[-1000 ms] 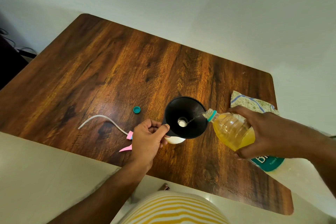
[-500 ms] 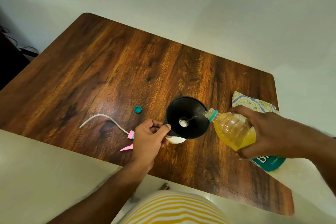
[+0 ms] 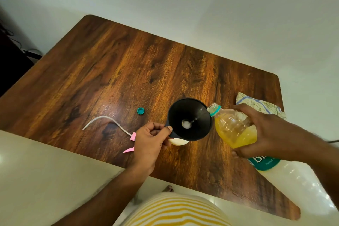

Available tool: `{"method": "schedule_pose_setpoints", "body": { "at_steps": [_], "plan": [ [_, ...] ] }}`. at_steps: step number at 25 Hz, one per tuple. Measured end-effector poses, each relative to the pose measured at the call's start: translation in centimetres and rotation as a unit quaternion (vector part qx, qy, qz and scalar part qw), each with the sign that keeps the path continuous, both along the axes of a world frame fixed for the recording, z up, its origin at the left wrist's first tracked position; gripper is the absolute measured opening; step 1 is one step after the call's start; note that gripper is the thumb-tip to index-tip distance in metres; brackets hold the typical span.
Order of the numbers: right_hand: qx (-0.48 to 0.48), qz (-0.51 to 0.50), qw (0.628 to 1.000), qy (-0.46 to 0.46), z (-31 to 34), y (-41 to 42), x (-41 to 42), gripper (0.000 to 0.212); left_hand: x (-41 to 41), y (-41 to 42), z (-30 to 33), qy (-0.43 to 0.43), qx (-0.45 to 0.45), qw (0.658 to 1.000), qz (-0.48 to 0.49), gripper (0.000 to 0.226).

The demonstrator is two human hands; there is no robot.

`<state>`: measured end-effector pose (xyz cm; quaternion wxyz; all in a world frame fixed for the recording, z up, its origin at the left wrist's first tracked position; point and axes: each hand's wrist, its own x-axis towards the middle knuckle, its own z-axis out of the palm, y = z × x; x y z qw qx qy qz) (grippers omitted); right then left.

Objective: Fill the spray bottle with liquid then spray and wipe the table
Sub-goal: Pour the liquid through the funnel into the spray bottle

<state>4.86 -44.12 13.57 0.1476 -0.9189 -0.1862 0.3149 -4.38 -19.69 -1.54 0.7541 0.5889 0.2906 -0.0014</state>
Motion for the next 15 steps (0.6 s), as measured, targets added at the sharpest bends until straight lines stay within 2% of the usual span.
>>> {"method": "schedule_pose_setpoints", "body": {
  "at_steps": [8, 15],
  "plan": [
    [0.18, -0.048, 0.977, -0.102, -2.0, -0.3, -1.7, 0.094, -0.1, 0.0, 0.0, 0.008, -0.034, 0.999, -0.009, 0.014],
    [0.289, -0.187, 0.926, -0.152, -7.6, -2.3, -3.3, 0.106, -0.6, 0.2, 0.0, 0.011, -0.041, 0.999, -0.006, 0.025]
  ]
}}
